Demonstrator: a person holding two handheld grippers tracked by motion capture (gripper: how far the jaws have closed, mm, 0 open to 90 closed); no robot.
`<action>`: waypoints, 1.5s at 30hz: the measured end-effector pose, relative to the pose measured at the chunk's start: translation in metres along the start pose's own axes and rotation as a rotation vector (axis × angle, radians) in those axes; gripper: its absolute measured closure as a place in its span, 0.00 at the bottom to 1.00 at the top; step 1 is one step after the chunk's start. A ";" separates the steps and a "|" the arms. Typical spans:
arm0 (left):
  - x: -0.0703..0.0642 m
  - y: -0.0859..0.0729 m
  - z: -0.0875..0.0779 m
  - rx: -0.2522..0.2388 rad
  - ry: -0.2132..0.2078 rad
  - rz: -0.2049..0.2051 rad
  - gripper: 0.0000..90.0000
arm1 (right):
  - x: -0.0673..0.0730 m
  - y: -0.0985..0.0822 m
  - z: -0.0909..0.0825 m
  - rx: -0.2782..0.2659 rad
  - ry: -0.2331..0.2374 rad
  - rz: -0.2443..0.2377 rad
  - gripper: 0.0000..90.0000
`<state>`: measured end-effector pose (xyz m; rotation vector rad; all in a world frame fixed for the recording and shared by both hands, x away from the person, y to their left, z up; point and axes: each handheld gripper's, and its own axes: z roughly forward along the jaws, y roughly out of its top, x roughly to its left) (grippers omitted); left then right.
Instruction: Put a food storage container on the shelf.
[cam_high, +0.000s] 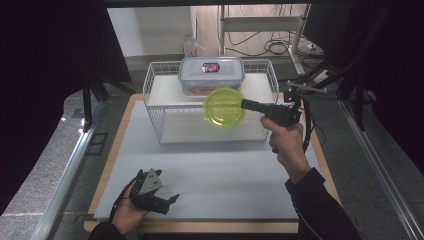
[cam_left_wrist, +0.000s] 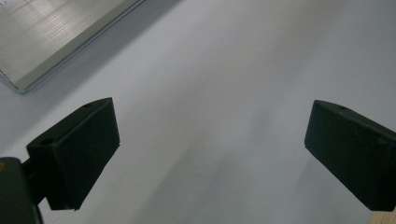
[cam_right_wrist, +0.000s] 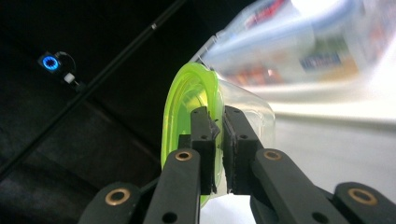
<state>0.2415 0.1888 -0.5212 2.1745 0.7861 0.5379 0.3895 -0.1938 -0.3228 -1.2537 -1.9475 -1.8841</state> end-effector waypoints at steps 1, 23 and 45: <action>0.000 0.000 0.000 0.000 0.000 0.000 0.03 | 0.003 0.007 0.001 -0.006 0.006 0.000 0.94; 0.002 0.000 -0.006 -0.041 -0.002 -0.015 0.03 | 0.001 0.105 0.077 -0.075 -0.105 0.100 0.94; 0.001 0.000 -0.003 -0.028 -0.019 -0.005 0.03 | -0.023 0.110 0.099 -0.100 -0.154 0.218 0.75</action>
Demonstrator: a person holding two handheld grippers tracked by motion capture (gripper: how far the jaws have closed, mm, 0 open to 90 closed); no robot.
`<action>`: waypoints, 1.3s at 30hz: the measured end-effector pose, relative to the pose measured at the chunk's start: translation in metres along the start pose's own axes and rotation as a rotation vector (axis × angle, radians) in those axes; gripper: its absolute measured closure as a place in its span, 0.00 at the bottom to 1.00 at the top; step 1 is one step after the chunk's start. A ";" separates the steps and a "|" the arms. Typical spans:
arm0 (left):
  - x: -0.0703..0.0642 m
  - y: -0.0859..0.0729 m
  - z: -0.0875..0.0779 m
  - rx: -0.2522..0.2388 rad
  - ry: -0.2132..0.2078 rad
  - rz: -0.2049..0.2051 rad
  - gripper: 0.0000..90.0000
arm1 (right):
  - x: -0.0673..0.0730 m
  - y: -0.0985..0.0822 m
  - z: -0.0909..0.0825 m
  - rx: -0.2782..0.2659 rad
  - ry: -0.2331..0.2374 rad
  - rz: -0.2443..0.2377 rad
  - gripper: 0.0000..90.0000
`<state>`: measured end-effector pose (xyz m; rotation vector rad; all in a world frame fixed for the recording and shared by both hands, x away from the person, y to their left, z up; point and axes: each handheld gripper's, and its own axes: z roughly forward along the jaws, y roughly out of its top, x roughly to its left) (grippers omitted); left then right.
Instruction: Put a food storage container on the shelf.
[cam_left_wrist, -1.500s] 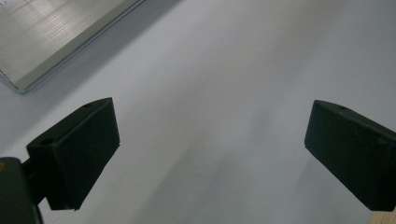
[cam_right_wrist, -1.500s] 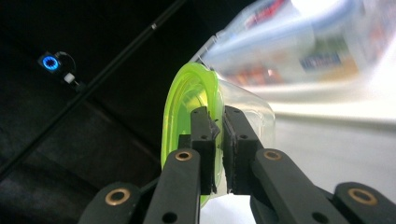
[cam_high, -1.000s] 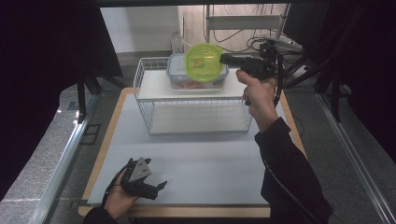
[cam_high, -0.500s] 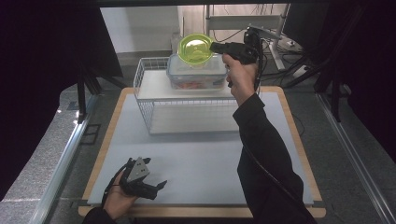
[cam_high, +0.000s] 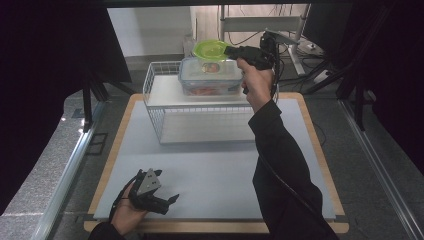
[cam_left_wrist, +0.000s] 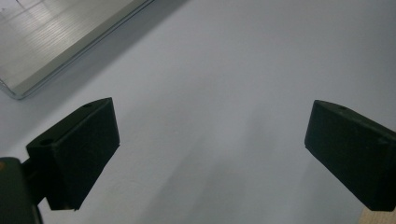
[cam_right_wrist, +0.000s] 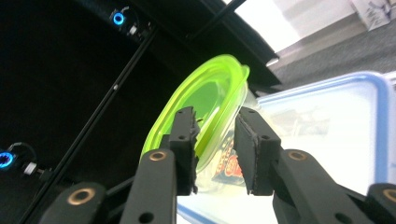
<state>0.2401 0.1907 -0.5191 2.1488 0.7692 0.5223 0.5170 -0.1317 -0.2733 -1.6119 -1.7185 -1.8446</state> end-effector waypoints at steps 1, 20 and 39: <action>0.000 0.000 0.000 0.000 0.000 0.000 0.03 | 0.000 0.000 0.000 0.009 0.000 -0.006 0.74; -0.001 0.000 0.000 -0.003 0.009 0.001 0.03 | -0.005 -0.032 -0.045 0.034 0.005 -0.326 0.25; -0.001 0.001 0.000 0.002 0.012 0.004 0.03 | -0.030 -0.111 -0.094 0.110 -0.041 -0.559 0.11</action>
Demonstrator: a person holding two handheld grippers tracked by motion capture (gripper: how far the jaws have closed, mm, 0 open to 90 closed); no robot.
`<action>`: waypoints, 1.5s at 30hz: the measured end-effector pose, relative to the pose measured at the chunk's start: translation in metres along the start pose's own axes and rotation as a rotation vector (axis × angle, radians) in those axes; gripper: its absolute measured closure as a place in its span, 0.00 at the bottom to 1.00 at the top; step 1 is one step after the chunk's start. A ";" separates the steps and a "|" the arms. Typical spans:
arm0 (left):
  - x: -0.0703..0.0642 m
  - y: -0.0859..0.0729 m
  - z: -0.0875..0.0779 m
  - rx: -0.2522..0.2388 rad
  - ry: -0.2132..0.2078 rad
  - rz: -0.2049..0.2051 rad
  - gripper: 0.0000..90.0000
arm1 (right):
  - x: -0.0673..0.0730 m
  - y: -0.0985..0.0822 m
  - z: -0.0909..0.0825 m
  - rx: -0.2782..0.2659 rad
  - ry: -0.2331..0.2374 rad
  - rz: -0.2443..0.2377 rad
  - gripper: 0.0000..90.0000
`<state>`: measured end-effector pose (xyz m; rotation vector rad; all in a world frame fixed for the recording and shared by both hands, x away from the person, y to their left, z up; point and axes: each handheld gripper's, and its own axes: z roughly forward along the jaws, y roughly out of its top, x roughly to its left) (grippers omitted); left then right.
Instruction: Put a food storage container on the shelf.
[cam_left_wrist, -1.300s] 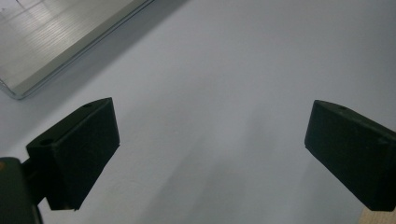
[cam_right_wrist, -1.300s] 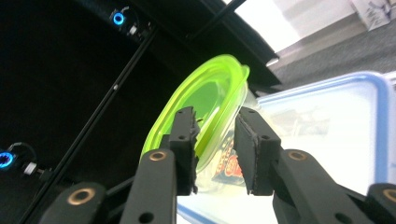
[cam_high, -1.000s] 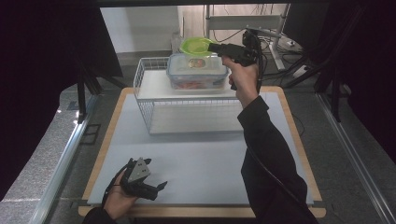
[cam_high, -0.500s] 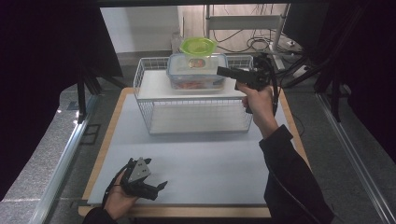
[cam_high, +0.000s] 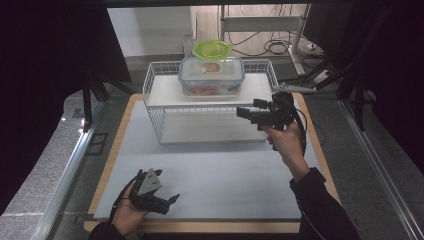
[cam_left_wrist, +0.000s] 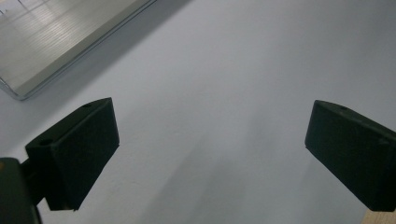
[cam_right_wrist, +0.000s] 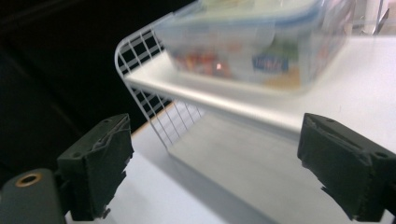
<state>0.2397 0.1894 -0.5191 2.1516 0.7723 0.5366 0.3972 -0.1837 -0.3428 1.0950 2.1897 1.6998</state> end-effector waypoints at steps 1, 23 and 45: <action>0.000 0.000 0.000 -0.002 -0.001 -0.002 0.03 | 0.001 -0.005 -0.001 0.007 -0.005 -0.011 0.11; -0.001 0.000 0.000 -0.004 -0.004 -0.005 0.03 | 0.005 -0.103 -0.014 0.168 -0.109 -0.177 0.02; -0.002 -0.002 0.004 0.005 -0.013 0.001 0.02 | 0.003 -0.198 -0.021 0.413 -0.194 -0.231 0.00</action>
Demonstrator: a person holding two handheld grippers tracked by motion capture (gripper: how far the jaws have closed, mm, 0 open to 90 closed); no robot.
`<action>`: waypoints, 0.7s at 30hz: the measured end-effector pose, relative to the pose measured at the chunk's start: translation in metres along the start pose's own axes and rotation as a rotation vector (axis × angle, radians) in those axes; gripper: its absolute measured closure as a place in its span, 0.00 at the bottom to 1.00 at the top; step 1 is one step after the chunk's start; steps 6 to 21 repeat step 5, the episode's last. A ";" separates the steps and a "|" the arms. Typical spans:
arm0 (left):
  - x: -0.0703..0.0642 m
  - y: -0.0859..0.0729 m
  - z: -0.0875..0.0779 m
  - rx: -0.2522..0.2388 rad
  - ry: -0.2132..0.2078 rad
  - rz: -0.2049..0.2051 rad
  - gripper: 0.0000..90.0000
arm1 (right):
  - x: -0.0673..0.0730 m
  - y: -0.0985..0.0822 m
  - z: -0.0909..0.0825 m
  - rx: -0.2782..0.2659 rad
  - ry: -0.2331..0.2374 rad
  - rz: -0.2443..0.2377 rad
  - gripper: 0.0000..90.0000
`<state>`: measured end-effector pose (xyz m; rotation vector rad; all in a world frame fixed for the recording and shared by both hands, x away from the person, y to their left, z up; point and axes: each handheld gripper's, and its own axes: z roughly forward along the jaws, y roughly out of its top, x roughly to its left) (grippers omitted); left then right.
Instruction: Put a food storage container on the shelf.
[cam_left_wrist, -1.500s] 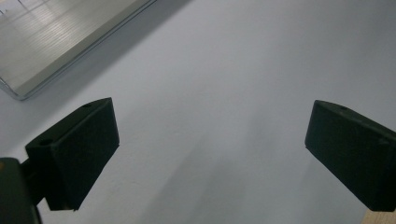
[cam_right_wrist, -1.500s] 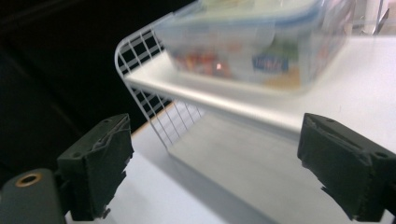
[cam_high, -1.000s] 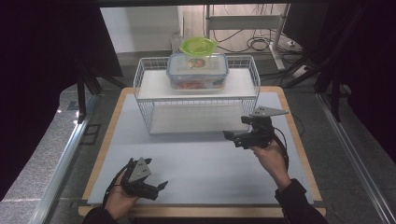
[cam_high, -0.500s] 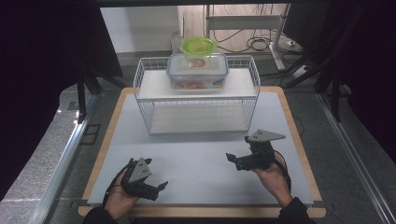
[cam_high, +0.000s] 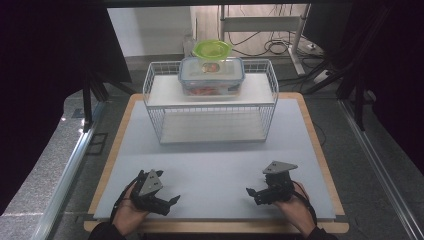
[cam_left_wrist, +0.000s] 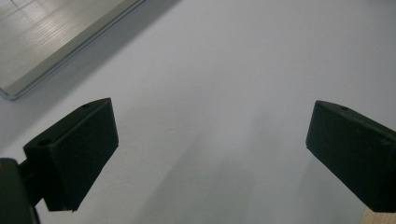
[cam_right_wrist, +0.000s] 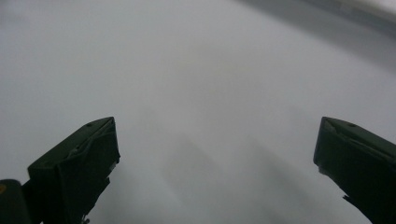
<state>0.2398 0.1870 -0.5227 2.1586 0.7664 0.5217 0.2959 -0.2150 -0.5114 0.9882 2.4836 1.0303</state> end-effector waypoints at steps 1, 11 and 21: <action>0.000 0.000 0.000 0.001 0.000 0.000 0.02 | 0.000 -0.003 0.001 0.021 -0.002 0.002 0.00; 0.000 0.000 0.001 0.001 0.002 0.001 0.02 | -0.003 -0.004 -0.001 0.013 -0.005 0.014 0.00; 0.000 0.000 0.001 0.001 0.002 0.001 0.02 | -0.003 -0.004 -0.001 0.013 -0.005 0.014 0.00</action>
